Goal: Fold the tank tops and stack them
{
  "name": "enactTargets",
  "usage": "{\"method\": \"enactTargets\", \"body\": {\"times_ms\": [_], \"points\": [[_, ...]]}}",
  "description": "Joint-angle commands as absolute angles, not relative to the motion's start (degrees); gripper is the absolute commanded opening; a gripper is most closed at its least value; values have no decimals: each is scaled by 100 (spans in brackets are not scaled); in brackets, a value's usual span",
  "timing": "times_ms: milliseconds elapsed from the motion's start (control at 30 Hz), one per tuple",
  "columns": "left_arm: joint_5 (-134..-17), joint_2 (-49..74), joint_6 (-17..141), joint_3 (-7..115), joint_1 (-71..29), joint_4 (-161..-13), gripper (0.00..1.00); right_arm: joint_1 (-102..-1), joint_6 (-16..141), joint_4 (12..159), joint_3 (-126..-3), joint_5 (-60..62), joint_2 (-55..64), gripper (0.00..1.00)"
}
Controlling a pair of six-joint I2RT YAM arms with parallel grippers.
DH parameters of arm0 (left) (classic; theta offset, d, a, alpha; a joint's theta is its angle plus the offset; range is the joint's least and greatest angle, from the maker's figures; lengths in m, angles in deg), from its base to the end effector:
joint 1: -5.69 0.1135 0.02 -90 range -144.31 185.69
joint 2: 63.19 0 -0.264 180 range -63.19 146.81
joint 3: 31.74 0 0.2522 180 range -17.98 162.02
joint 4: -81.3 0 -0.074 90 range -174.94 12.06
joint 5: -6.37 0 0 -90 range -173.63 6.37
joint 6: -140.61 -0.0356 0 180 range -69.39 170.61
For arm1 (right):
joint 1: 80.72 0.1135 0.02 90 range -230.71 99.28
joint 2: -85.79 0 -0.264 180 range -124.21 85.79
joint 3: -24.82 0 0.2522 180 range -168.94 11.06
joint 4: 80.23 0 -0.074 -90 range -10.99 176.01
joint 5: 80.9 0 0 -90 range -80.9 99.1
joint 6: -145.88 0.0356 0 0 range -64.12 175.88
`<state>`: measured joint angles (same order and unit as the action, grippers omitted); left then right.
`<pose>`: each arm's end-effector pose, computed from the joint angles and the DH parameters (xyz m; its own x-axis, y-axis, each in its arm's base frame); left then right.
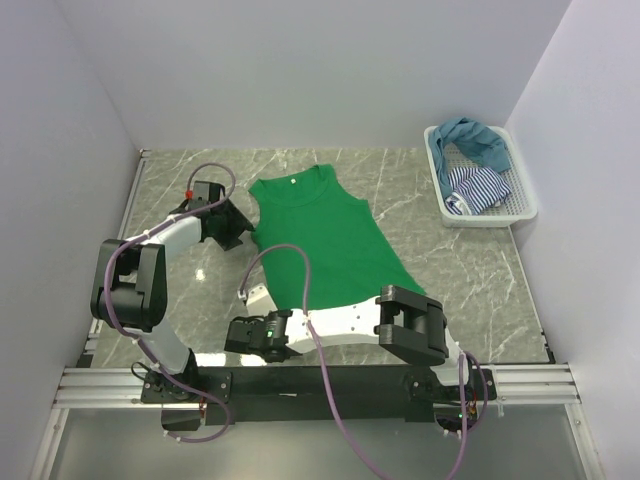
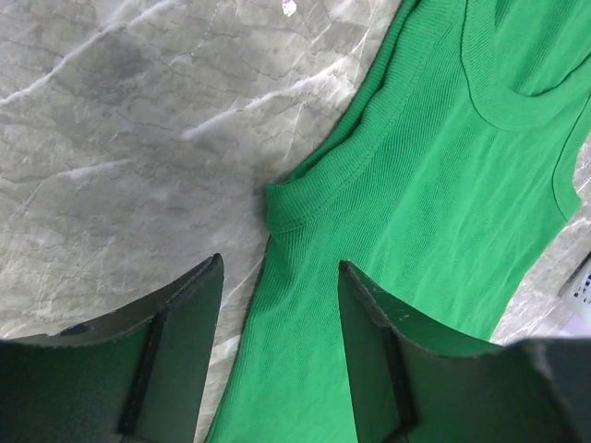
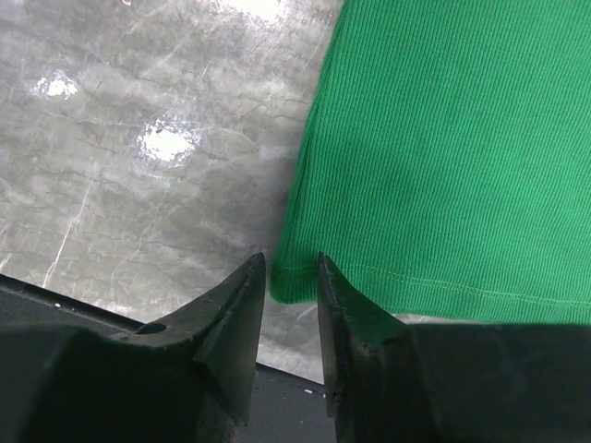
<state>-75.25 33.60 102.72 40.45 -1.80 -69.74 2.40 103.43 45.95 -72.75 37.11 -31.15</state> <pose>0.3418 -0.0502 0.1828 -0.6594 -0.7008 -0.2723 -0.4976 0.6782 -0.5408 0.0655 0.4031 0.1643 -0.7121 -0.4639 -0.5269 -0.4960 0.8636 -0.0900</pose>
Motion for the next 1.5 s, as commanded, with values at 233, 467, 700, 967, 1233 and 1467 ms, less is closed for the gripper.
{"method": "enactTargets", "body": {"times_ms": [233, 467, 700, 967, 1233, 1467], "points": [[-7326, 3296, 10167, 3977, -196, -7272, 58, 260, 10422, 4874, -6989, 3635, -2917, 11], [-7528, 3138, 10263, 3687, -327, -7307, 59, 15, 10309, 5207, -6410, 3504, -1960, 0], [-7546, 3199, 10422, 3396, -442, -7580, 56, -267, 10106, 5709, -5864, 3011, -1168, 0], [-7827, 3480, 10431, 3703, -530, -7484, 47, -302, 10211, 5770, -5706, 2975, -957, 0], [-8301, 3700, 10431, 3967, -600, -7316, 40, -311, 10291, 5753, -5513, 3037, -728, 0], [-8345, 3955, 10404, 4257, -653, -7255, 34, -311, 10343, 5744, -5381, 3046, -606, 0]]}}
